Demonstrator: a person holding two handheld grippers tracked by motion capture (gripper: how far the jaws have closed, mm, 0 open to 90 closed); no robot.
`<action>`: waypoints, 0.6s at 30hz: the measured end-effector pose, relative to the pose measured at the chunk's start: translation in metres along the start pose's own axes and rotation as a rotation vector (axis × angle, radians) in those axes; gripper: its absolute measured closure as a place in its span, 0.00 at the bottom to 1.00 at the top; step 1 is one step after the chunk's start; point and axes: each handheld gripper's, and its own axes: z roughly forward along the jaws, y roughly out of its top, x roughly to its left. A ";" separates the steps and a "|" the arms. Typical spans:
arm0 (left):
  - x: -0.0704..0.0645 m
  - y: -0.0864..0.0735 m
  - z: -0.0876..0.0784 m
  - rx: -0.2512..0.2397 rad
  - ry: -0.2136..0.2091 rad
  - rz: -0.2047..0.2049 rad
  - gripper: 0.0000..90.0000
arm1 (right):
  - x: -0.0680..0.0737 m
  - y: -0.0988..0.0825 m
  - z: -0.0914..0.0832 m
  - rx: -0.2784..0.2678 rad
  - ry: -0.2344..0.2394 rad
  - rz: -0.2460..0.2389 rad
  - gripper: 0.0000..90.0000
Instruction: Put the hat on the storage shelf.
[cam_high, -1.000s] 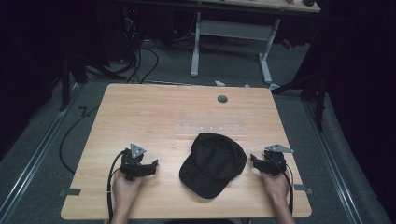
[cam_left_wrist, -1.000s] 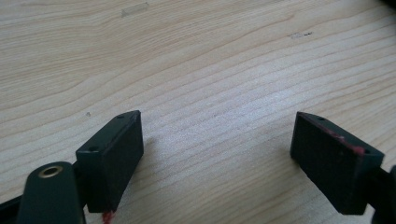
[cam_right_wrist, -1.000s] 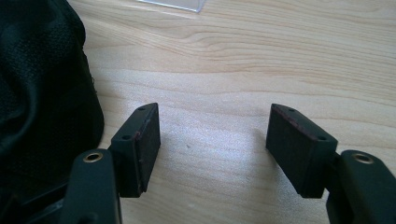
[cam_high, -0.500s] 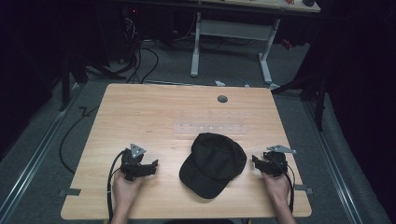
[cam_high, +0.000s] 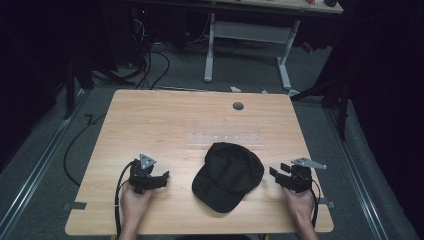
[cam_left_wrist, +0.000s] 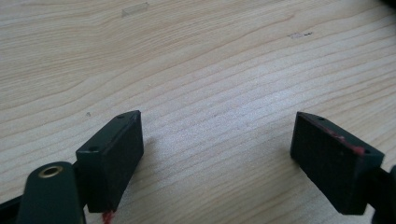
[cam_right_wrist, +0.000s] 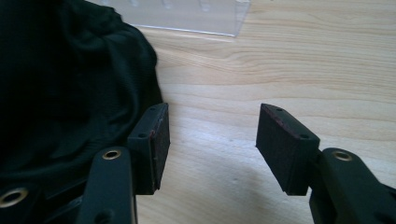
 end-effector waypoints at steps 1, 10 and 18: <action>0.000 0.000 0.000 -0.001 0.000 0.001 0.19 | 0.000 0.001 -0.001 0.001 0.011 -0.002 0.50; 0.000 0.000 0.000 0.000 0.000 0.000 0.19 | 0.015 0.011 -0.015 -0.029 0.075 -0.038 0.50; 0.000 0.000 0.000 -0.001 0.001 0.000 0.20 | 0.032 0.024 -0.018 -0.065 0.124 -0.080 0.51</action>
